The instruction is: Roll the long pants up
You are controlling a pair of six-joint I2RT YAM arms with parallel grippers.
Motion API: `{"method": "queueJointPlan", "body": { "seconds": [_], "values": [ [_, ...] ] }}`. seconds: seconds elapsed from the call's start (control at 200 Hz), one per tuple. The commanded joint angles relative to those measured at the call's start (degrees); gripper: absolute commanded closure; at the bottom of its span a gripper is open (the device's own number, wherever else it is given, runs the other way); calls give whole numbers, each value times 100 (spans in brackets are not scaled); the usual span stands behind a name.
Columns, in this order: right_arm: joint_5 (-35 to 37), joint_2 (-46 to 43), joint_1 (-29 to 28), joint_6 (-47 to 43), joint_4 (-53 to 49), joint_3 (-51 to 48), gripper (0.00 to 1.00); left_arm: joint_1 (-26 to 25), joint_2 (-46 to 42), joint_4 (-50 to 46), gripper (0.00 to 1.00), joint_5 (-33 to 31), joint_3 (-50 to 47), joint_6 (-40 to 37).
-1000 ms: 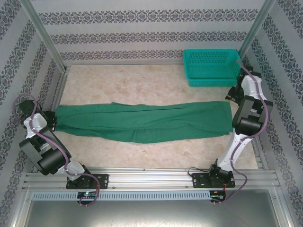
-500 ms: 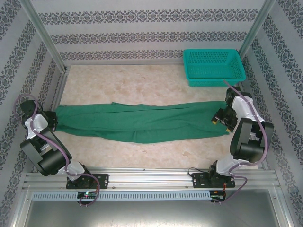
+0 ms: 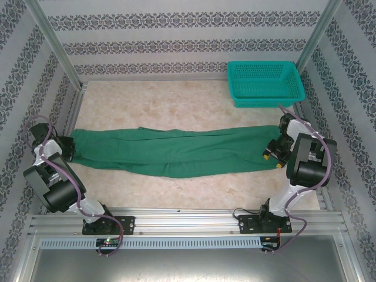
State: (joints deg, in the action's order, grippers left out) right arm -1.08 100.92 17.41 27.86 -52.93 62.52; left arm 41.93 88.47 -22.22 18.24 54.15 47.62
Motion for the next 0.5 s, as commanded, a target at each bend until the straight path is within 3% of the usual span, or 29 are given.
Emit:
{"method": "queueJointPlan", "body": {
  "seconds": [0.0,0.075,0.495],
  "values": [
    [116,183,27,20,45,128,65,-54,17,148,100,34,-76,4],
    [127,202,81,35,96,109,100,-54,-1,114,100,25,-52,-9],
    [493,-758,498,-9,-544,1513,100,-54,-217,-657,100,-153,962,-140]
  ]
}}
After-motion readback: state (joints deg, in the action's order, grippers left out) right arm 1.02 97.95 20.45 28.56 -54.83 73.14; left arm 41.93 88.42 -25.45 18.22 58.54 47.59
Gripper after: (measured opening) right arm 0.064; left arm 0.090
